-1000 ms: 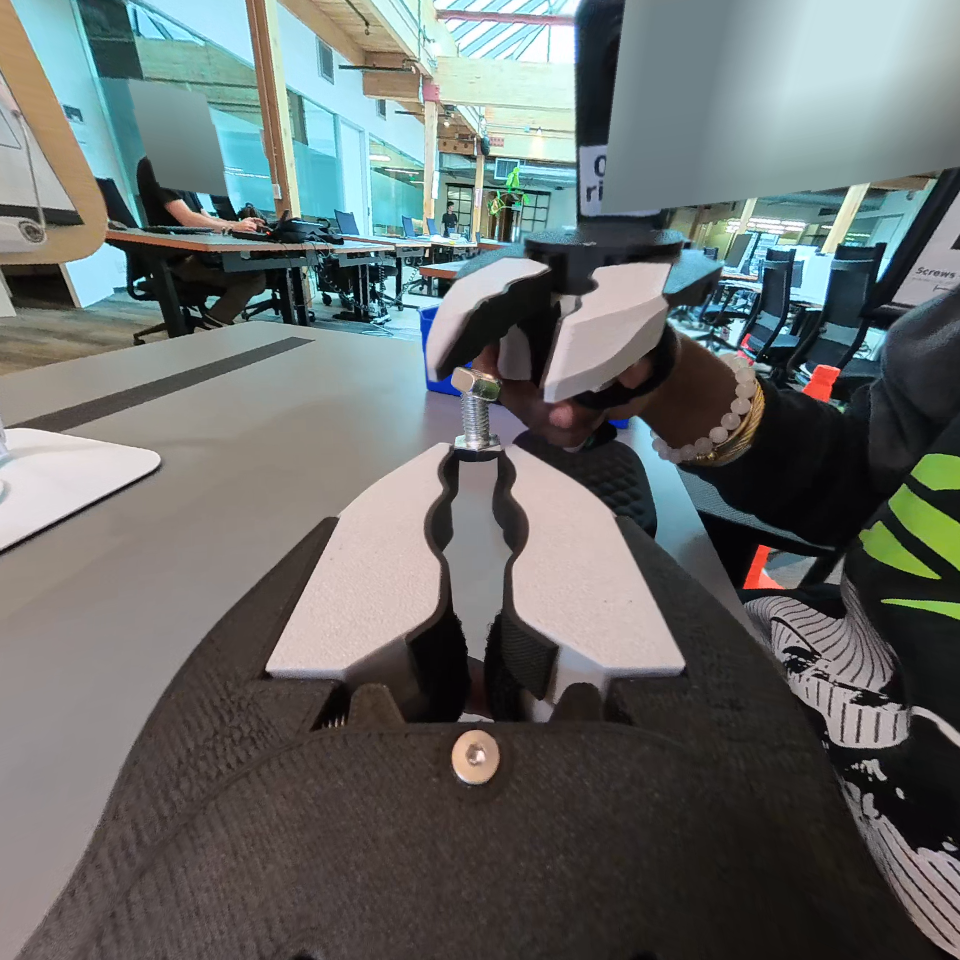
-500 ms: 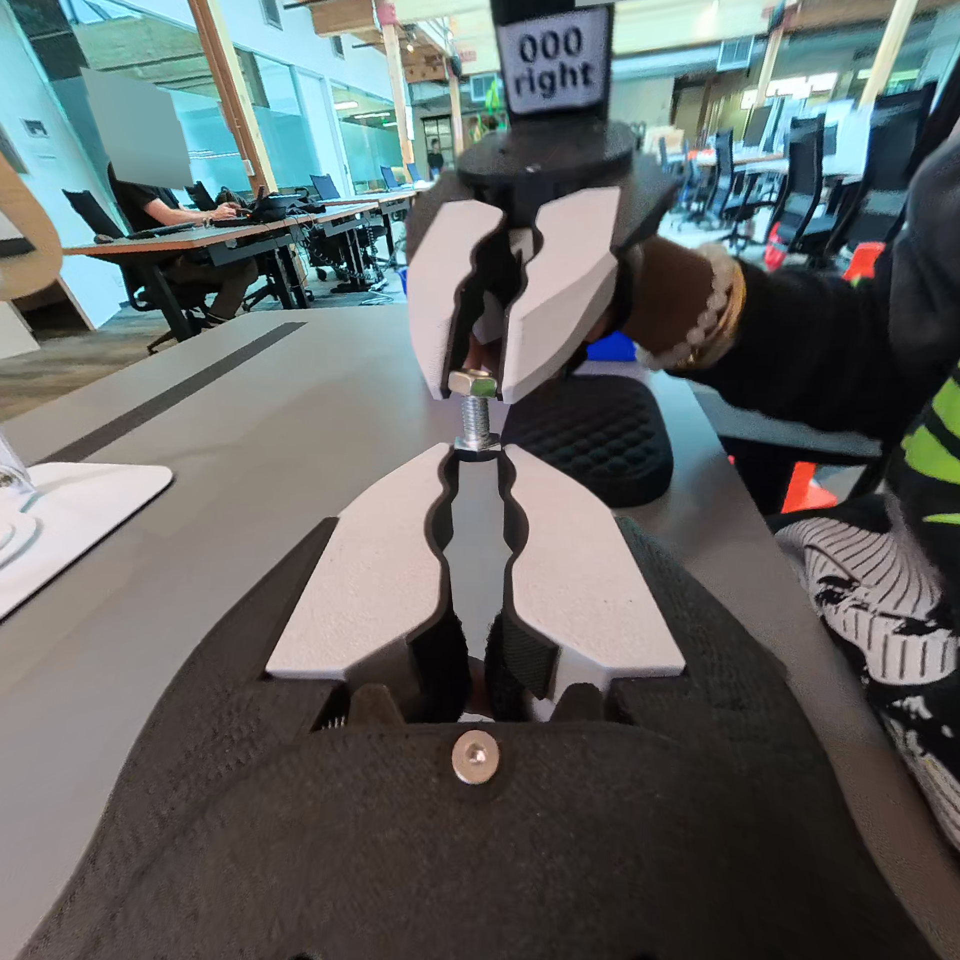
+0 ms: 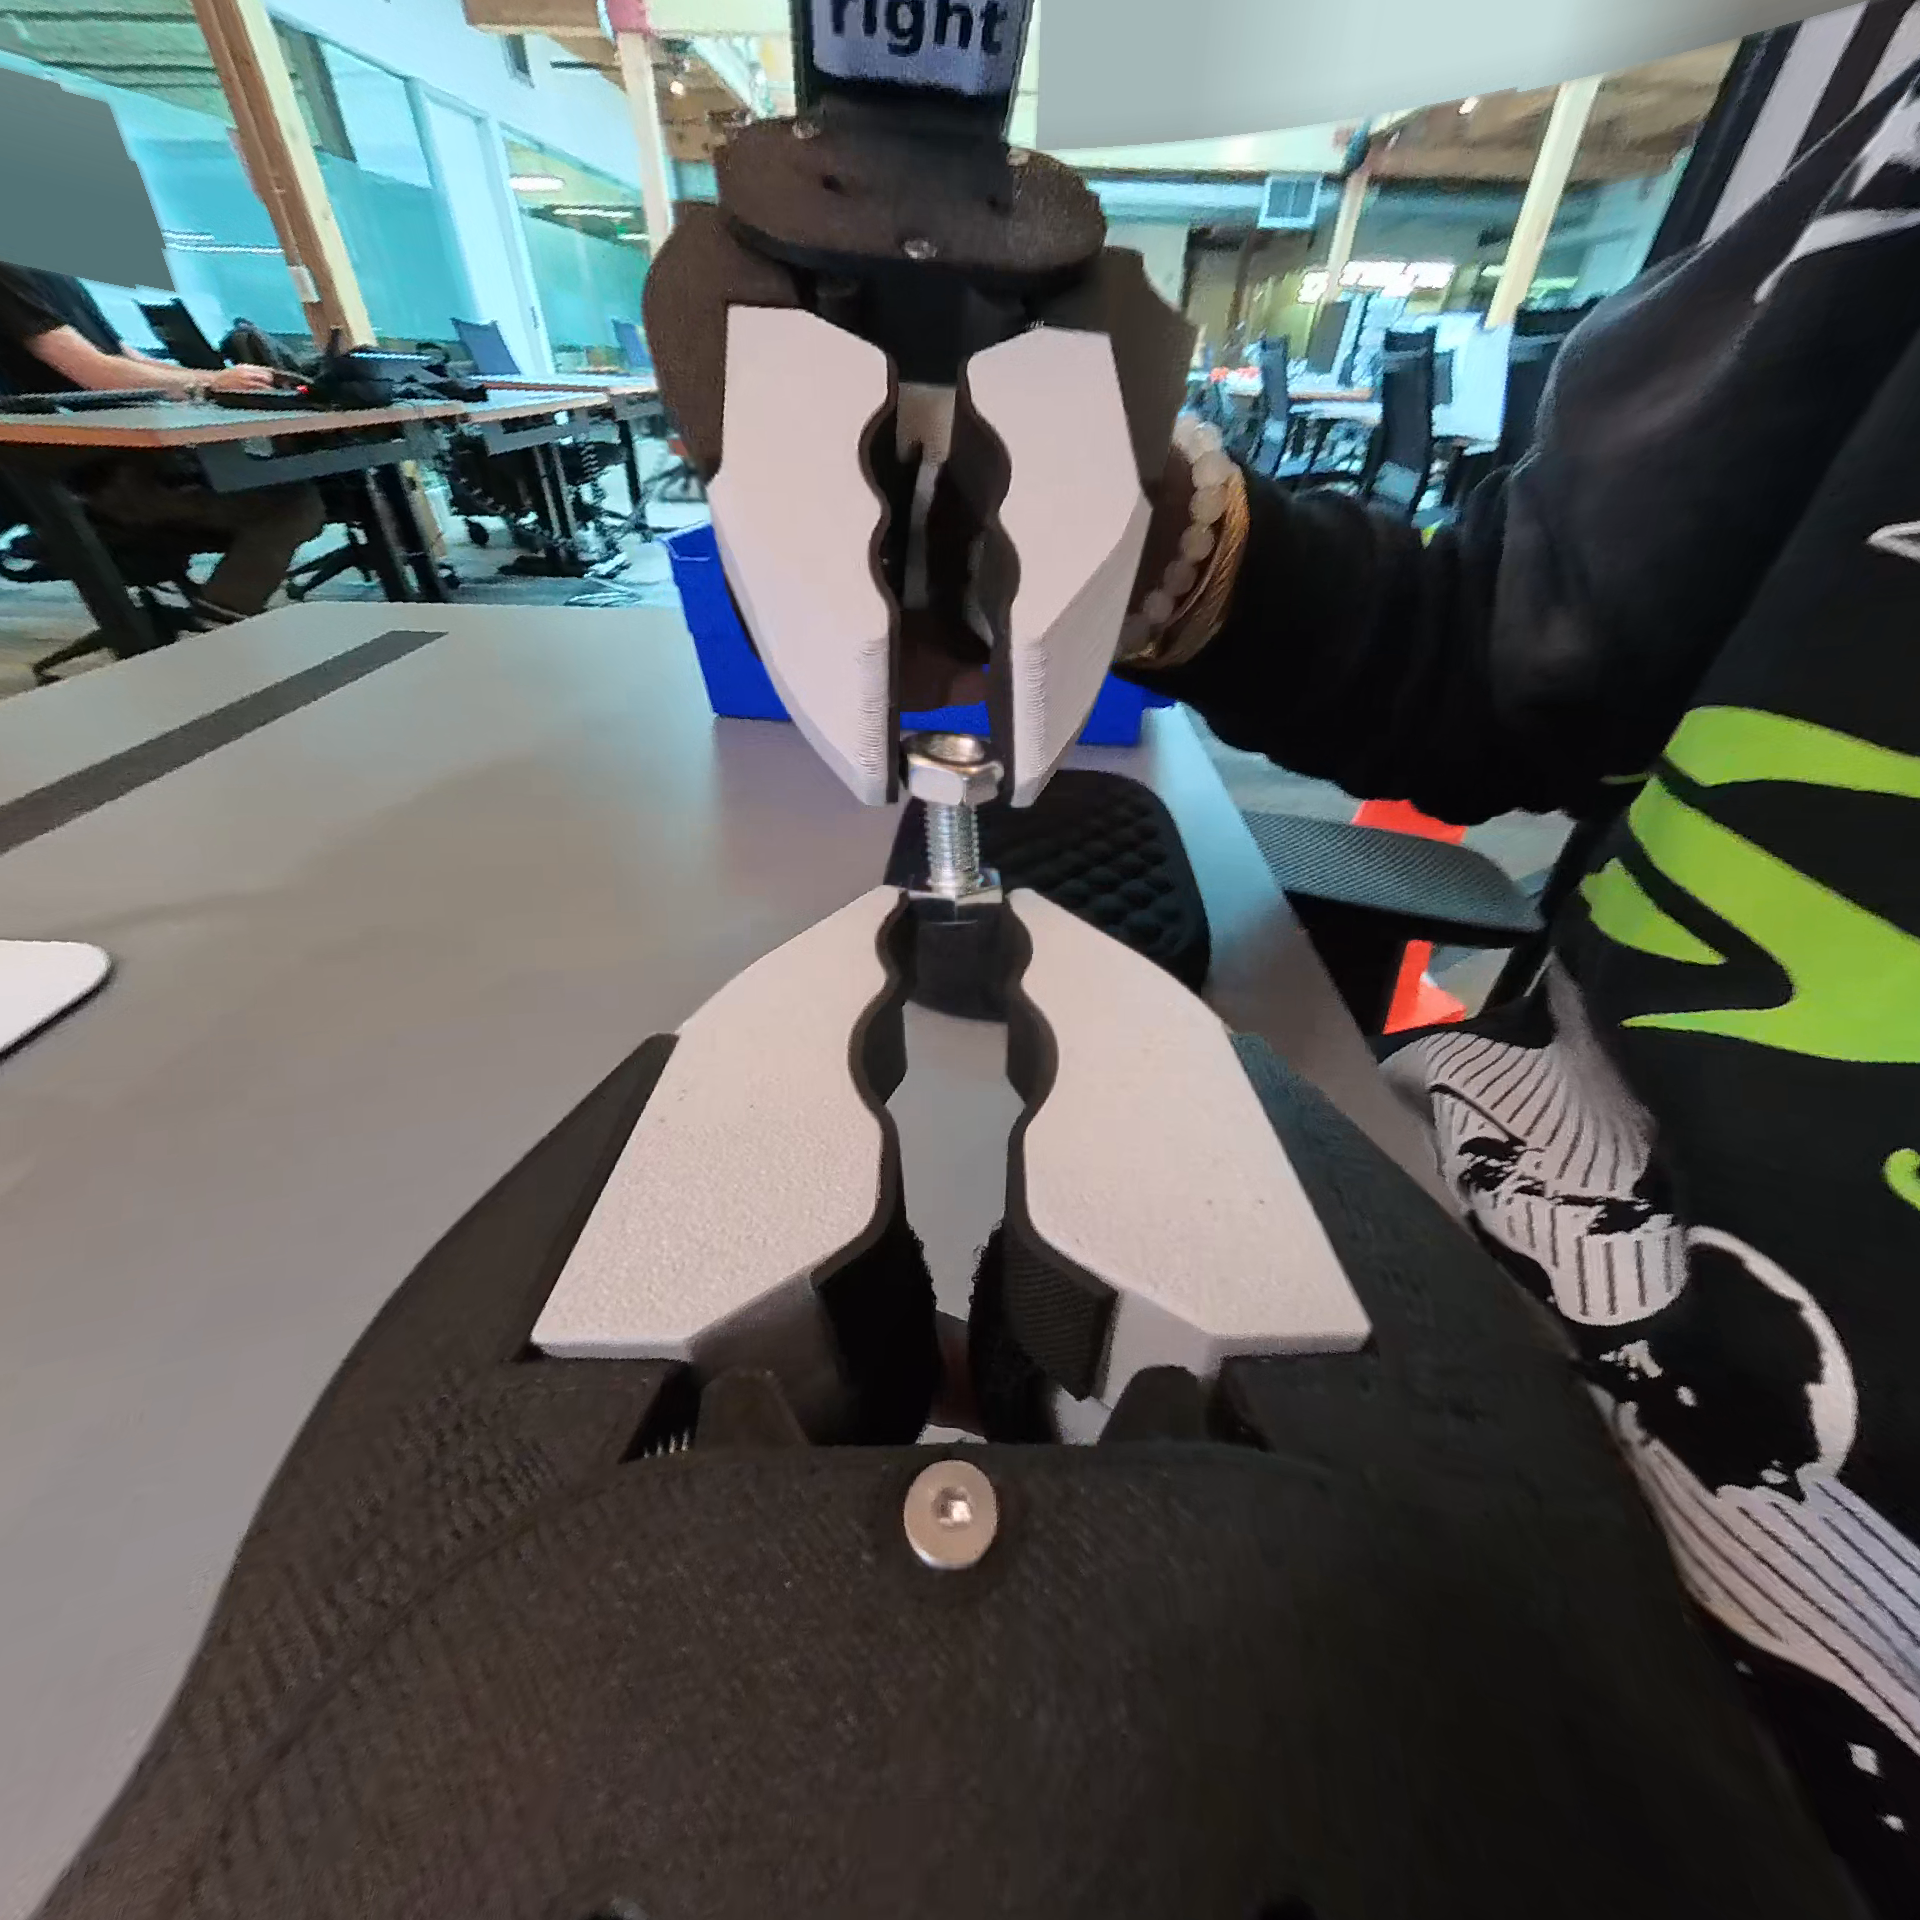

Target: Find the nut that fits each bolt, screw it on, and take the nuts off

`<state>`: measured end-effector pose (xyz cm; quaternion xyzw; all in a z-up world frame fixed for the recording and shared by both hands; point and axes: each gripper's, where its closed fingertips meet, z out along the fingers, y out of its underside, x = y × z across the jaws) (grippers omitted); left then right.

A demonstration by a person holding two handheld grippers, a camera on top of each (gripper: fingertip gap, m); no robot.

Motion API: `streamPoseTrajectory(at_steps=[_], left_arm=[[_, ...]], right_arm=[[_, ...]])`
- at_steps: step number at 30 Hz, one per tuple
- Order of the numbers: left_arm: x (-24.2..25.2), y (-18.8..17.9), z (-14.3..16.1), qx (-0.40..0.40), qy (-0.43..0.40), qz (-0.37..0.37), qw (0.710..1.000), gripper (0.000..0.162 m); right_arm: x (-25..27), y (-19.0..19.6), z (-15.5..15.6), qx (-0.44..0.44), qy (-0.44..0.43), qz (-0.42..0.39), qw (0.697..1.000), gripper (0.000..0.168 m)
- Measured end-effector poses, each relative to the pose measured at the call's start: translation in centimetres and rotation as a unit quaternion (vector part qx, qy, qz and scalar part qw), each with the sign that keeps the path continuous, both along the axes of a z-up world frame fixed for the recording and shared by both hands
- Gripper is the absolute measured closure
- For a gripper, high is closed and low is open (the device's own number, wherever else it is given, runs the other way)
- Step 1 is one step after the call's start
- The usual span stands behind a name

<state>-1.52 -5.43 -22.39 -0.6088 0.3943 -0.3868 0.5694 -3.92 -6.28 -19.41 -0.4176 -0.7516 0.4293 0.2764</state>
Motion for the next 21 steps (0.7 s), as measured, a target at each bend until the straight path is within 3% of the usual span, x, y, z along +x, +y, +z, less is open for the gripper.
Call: streamPoseTrajectory(at_steps=[21], left_arm=[[-0.6,0.0,2.0,0.041,-0.054,0.014,0.998,0.148]], right_arm=[[-0.9,-0.3,1.8,-0.076,0.073,-0.001,0.994,0.154]])
